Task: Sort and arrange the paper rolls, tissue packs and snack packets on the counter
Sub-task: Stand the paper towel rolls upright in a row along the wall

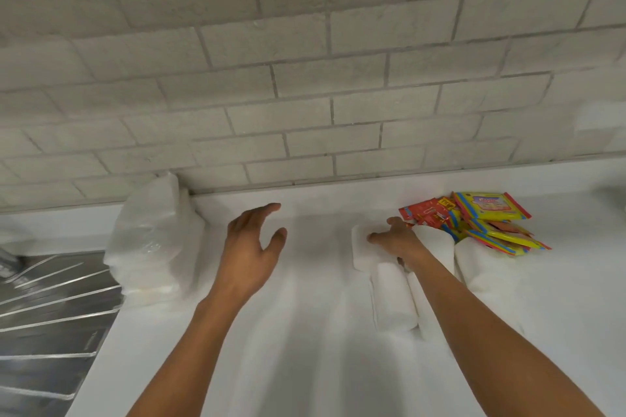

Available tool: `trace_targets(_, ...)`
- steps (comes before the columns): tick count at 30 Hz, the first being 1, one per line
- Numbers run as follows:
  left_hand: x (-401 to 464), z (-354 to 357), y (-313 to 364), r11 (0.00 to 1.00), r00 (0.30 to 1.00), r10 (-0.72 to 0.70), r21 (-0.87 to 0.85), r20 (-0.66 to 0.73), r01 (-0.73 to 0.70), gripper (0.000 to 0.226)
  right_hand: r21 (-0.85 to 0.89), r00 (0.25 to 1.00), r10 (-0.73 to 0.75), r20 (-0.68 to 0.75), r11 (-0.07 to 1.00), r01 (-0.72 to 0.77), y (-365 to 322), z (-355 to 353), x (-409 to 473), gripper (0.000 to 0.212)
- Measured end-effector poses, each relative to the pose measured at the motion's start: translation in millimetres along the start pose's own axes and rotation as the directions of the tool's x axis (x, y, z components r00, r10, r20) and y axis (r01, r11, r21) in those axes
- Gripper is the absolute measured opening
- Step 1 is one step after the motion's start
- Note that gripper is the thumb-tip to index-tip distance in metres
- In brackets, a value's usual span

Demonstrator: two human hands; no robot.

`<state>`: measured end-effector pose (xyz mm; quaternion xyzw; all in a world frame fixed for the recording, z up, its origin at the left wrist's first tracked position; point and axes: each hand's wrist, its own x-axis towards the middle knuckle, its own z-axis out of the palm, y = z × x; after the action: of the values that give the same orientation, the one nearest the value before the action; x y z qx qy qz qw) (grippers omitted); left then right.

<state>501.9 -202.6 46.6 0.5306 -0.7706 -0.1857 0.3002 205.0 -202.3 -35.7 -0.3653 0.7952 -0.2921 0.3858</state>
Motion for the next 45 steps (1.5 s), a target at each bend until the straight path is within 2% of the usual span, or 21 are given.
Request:
trace_targets(7, -13, 24, -1, 1.000, 0.998, -0.016, -0.024, 0.067, 0.018, 0.045, -0.020, 0.999, 0.046, 0.016, 0.999, -0.046, -1, 8, 11, 0.088)
trace_targets(11, -16, 35, 3, 0.999, 0.995, -0.011, -0.032, 0.104, 0.014, 0.045, 0.078, 1.000, 0.004, 0.011, 0.997, -0.005, 4, 15, 12, 0.097)
trace_targets(14, -16, 43, 7, 0.999, 0.990, 0.007, -0.051, 0.138, 0.001, 0.047, 0.176, 0.999, -0.032, 0.006, 0.984, 0.030, 4, 17, 6, 0.091)
trace_targets(17, -13, 50, 8, 0.994, 0.986, -0.003, -0.106, 0.165, 0.021, 0.050, 0.271, 0.993, -0.119, 0.006, 0.956, 0.113, -6, 15, -6, 0.087)
trace_targets(21, -9, 55, 12, 0.971, 0.984, -0.081, -0.209, 0.161, 0.114, 0.067, 0.289, 0.952, -0.305, 0.017, 0.913, 0.287, -28, 10, -37, 0.076)
trace_targets(24, -9, 55, 12, 0.934, 0.975, -0.132, -0.307, 0.179, 0.183, 0.085, 0.373, 0.909, -0.404, 0.101, 0.862, 0.343, -41, 7, -61, 0.069)
trace_targets(27, -16, 50, 9, 0.892, 0.969, -0.122, -0.403, 0.217, 0.203, 0.094, 0.442, 0.853, -0.479, 0.206, 0.824, 0.355, -48, 7, -79, 0.067)
trace_targets(33, -35, 40, -3, 0.860, 0.972, -0.124, -0.466, 0.201, 0.206, 0.061, 0.415, 0.776, -0.540, 0.325, 0.819, 0.396, -58, 23, -95, 0.069)
trace_targets(37, -34, 34, -20, 0.871, 0.969, -0.202, -0.427, 0.146, 0.245, 0.056, 0.354, 0.793, -0.514, 0.328, 0.845, 0.401, -59, 34, -98, 0.075)
trace_targets(41, -16, 31, -47, 0.871, 0.952, -0.302, -0.392, 0.047, 0.296, 0.055, 0.334, 0.845, -0.464, 0.265, 0.866, 0.371, -53, 29, -94, 0.067)
trace_targets(45, 15, 33, -82, 0.866, 0.909, -0.416, -0.319, -0.030, 0.386, 0.070, 0.312, 0.884, -0.422, 0.201, 0.883, 0.351, -41, 13, -87, 0.055)
